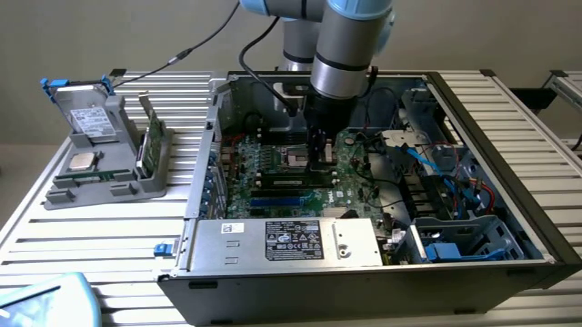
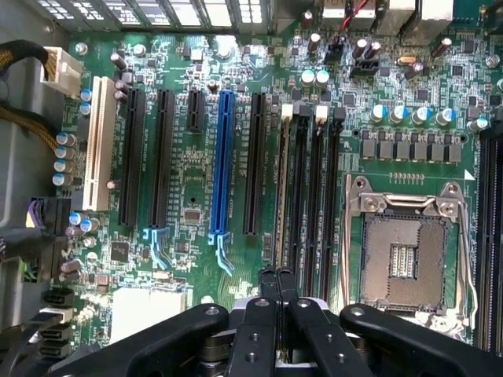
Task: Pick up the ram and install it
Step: 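Press down the ram until it locks into place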
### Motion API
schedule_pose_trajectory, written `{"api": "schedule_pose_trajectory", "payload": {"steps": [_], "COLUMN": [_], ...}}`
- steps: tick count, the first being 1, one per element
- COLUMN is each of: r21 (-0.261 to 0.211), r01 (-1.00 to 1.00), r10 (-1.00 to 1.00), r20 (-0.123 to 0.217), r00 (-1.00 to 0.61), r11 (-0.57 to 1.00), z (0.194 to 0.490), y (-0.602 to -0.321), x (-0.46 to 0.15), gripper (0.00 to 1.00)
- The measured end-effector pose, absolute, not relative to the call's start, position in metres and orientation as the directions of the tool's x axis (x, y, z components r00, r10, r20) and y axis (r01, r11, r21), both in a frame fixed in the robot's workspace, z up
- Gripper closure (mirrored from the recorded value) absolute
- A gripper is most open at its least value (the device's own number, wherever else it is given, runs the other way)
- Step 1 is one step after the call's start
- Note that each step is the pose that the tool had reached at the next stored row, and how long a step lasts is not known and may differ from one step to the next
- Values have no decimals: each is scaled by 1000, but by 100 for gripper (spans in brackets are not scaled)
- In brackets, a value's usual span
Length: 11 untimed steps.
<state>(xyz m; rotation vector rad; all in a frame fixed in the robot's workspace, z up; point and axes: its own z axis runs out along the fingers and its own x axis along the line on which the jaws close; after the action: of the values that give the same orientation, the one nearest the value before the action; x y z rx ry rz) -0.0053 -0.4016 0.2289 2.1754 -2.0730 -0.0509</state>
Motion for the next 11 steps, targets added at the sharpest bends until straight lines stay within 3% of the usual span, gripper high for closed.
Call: {"api": "schedule_pose_trajectory", "payload": {"steps": [11], "r21": [122], "r01": [-992], "r10": [-996], "r20": [70], "r00": [50], "r11": [-41], "z": [229], "y": [-401], "x": [-27], "gripper": [89]}}
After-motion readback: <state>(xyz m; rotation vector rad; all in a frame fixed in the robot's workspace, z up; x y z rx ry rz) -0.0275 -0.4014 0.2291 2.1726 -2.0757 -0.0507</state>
